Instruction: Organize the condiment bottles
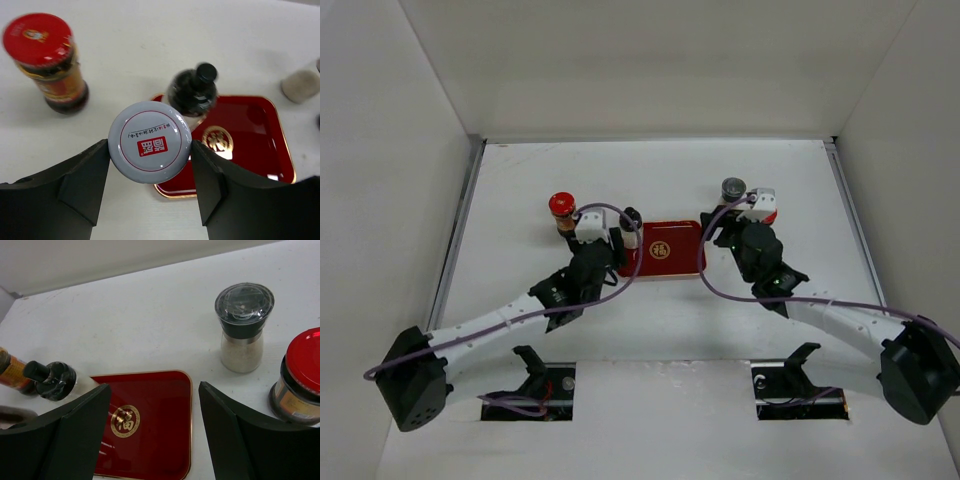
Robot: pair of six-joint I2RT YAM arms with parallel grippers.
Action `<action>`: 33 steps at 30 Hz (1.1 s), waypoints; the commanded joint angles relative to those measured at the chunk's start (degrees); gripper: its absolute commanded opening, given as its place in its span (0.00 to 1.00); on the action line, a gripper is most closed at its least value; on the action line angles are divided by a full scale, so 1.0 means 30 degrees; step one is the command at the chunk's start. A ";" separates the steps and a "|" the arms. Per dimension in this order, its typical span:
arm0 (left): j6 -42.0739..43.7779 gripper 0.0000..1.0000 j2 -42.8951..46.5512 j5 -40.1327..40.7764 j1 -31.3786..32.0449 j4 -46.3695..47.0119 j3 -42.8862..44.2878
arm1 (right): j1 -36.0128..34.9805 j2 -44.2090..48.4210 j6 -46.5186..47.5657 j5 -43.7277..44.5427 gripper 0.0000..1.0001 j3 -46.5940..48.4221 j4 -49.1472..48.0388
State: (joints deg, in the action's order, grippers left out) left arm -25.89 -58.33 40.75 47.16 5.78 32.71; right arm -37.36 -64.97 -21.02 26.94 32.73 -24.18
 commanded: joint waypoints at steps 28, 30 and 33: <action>0.2829 0.27 -1.4834 -0.0693 0.1171 0.8326 0.9926 | 0.3065 0.4166 -0.2252 0.0865 0.77 -0.1682 -0.0201; 0.2829 0.28 -1.5127 -0.0635 0.0937 0.8415 0.9956 | 0.3095 0.4195 -0.2311 0.0806 0.77 -0.1711 -0.0171; 0.2771 0.37 -1.5304 -0.0606 0.0906 0.8473 0.9811 | 0.3124 0.4050 -0.2341 0.0806 0.78 -0.1682 -0.0142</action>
State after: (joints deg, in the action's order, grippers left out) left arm -18.31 -105.16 37.87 50.26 24.25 59.33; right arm -28.38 -53.17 -26.81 28.75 27.99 -23.94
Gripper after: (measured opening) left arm 0.596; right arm 0.775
